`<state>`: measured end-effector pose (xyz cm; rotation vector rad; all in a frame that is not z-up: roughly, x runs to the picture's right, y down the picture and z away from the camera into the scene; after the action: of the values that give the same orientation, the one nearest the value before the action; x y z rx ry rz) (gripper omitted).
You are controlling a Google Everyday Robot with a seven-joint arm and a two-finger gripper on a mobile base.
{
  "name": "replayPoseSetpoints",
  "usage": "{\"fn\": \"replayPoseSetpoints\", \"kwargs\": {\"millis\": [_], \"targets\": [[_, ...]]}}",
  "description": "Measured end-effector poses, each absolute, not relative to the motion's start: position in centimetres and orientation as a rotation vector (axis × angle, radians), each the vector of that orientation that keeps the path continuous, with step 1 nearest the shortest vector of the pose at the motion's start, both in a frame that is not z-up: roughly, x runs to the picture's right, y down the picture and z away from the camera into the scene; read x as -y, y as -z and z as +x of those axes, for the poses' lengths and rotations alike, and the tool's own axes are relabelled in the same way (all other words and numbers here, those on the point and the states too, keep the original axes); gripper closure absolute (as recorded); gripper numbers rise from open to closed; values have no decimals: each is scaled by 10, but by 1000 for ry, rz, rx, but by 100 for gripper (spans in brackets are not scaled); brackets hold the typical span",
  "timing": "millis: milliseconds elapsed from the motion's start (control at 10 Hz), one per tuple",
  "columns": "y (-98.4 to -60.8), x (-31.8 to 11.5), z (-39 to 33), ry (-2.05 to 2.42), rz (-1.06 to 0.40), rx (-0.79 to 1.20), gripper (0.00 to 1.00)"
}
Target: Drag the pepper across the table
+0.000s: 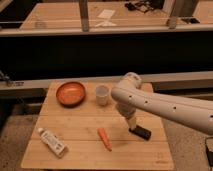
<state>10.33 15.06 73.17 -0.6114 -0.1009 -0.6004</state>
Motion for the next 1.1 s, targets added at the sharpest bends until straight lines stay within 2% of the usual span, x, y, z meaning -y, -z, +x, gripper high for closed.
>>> {"fn": "replayPoseSetpoints", "kwargs": {"millis": [1100], "targets": [[-736,-167,70,821,-584,128,20]]}}
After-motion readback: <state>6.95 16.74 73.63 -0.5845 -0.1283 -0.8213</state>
